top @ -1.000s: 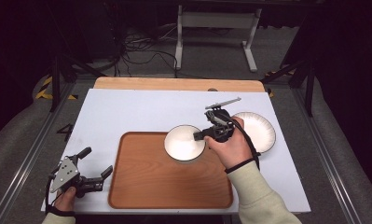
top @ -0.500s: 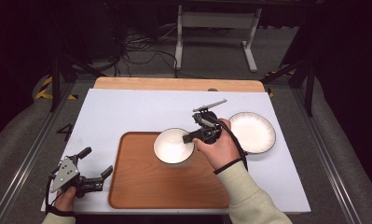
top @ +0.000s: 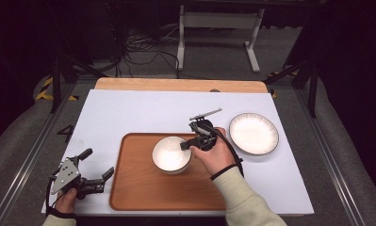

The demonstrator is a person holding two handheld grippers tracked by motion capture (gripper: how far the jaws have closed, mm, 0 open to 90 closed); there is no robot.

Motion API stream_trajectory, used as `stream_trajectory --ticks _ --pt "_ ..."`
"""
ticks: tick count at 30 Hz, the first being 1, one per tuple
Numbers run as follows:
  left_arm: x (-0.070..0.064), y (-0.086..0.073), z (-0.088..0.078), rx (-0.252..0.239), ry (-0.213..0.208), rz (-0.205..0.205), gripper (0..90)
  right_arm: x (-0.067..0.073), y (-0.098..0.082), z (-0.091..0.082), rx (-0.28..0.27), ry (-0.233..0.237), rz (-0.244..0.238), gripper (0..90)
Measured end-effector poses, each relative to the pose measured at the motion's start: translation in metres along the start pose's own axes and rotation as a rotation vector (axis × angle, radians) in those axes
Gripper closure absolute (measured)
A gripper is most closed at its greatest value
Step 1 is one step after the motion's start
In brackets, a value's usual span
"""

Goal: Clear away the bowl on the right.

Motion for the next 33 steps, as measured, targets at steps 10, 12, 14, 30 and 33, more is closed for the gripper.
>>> stream_trajectory --ticks 10,12,14,30,33 --pt "0.000 0.000 0.000 0.001 0.000 0.001 0.3 -0.004 -0.011 0.018 0.006 0.016 0.012 77.6" --pt "0.000 0.000 0.000 0.001 0.000 0.001 0.3 -0.005 -0.012 0.020 0.008 0.015 0.013 77.3" --pt "0.000 0.000 0.000 0.001 0.000 0.001 0.3 -0.006 -0.014 0.022 0.010 0.015 0.014 77.2" --pt "0.000 0.000 0.000 0.000 0.000 0.000 0.3 -0.010 -0.021 0.030 0.024 0.017 0.027 76.7" --pt "0.000 0.000 0.000 0.001 0.000 0.001 0.3 -0.010 -0.022 0.031 0.022 0.020 0.024 76.7"
Point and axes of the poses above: each handheld gripper's, and its own axes: z roughly forward along the jaws, y roughly out of its top, x roughly to its left, the point moved 9 cm from there along z, roughly forward along the jaws, and after that the axes turned 6 degrees about -y, right-handed, at the moved point
